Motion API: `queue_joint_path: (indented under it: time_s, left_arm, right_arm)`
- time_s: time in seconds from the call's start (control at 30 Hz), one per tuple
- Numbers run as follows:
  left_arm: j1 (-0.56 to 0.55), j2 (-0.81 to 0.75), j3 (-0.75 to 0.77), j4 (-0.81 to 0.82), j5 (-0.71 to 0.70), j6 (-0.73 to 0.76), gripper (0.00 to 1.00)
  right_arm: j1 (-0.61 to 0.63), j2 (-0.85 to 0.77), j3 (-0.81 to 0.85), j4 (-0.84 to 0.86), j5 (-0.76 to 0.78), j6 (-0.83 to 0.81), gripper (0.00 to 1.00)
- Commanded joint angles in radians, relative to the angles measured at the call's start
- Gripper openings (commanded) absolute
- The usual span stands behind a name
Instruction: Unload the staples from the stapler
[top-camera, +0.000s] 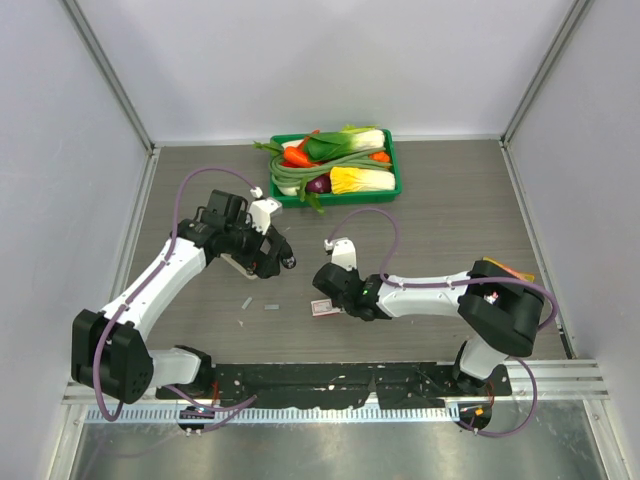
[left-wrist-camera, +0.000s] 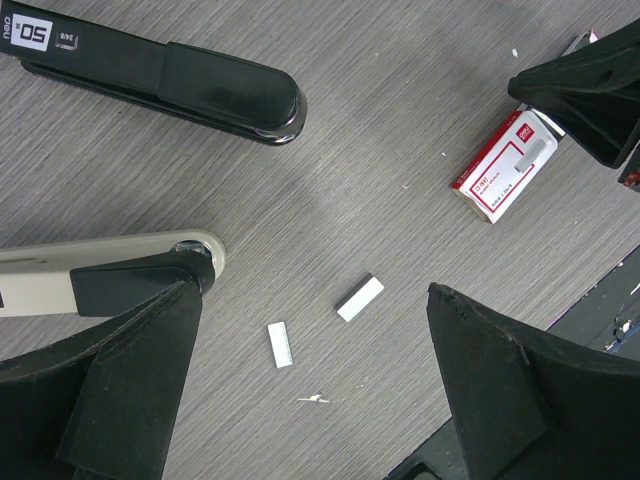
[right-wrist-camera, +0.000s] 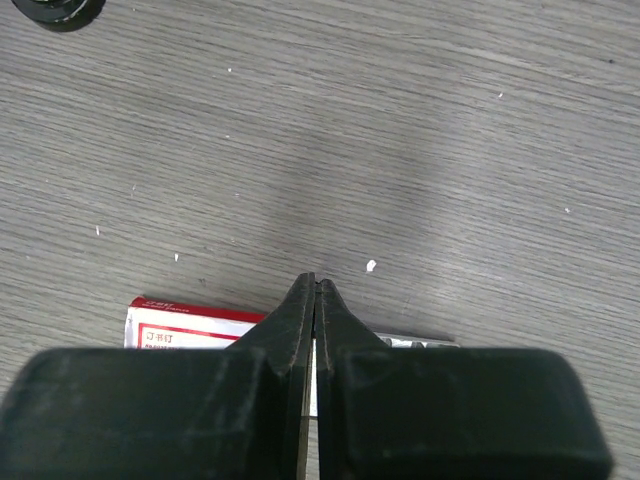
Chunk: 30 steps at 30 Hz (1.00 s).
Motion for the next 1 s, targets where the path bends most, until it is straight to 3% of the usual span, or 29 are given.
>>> queue_joint_path:
  time_s: [0.0, 0.97]
  left_arm:
    - [0.007, 0.000, 0.004, 0.018, 0.019, -0.010, 1.00]
    - [0.007, -0.005, 0.001, 0.016, 0.017, -0.012, 1.00]
  right_arm:
    - [0.005, -0.023, 0.003, 0.015, 0.008, 0.015, 0.05]
    - [0.030, -0.097, -0.046, -0.052, 0.060, 0.068, 0.02]
